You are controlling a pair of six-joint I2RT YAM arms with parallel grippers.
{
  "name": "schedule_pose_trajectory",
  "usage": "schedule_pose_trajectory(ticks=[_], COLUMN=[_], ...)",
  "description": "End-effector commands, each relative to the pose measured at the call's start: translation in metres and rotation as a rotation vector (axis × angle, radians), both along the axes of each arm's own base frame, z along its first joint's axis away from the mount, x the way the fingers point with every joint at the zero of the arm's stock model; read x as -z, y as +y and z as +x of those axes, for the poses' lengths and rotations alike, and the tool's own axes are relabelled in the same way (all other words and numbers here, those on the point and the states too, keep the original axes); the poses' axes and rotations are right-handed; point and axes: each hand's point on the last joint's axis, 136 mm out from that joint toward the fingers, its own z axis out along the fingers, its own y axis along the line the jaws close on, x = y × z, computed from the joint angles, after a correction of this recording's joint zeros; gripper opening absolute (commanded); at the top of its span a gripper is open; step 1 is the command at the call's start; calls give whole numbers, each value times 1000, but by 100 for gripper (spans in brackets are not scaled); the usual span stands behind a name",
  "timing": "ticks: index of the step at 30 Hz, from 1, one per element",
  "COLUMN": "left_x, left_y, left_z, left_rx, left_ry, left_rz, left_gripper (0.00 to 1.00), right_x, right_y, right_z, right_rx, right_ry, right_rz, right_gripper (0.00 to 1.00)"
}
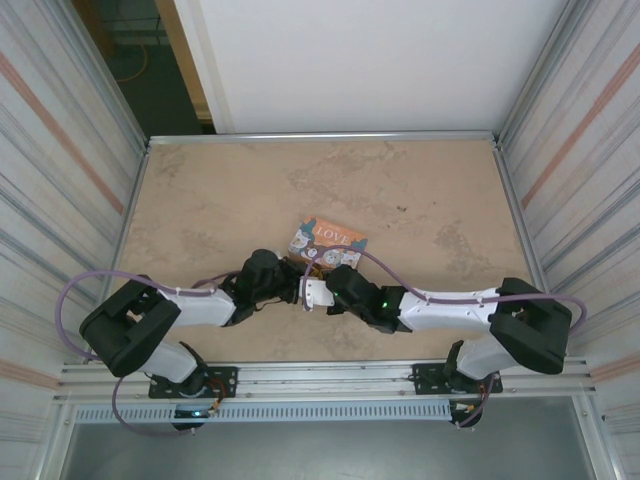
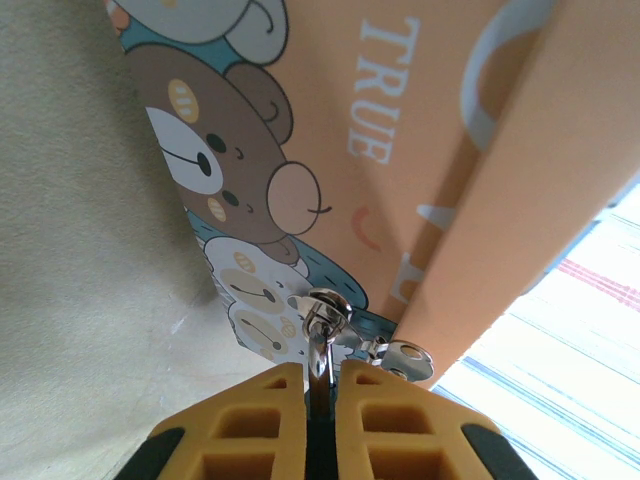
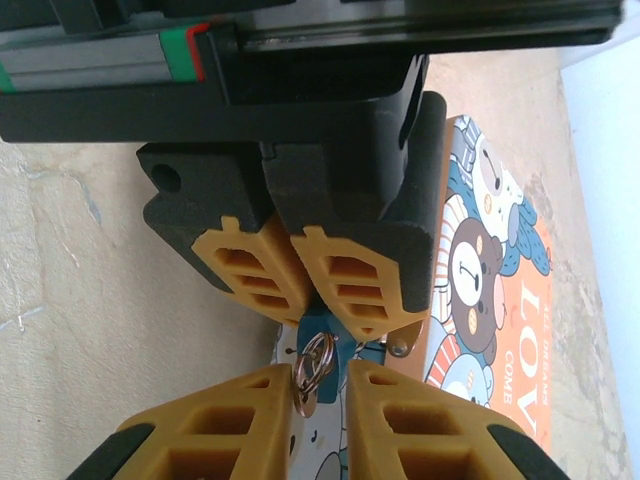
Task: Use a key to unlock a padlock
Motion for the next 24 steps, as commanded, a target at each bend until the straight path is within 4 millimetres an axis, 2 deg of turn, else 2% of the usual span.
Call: schedule_pose_trajectory(ticks=[1, 17, 24], left_x=[-18, -20, -20], left_y=[-2, -2, -1], left_z=[4, 4, 3], left_rx=[-12, -12, -13], left_ry=[-52, -58, -58], left_rz=[-39, -42, -43], left_gripper=[0, 0, 0], right_x=[-11, -9, -10], right_y=[5, 8, 11], right_z=[11, 15, 14], right_rx=[43, 89, 117], right_ry=[-18, 6, 22], right_rz=[38, 86, 129], right_gripper=[18, 1, 0])
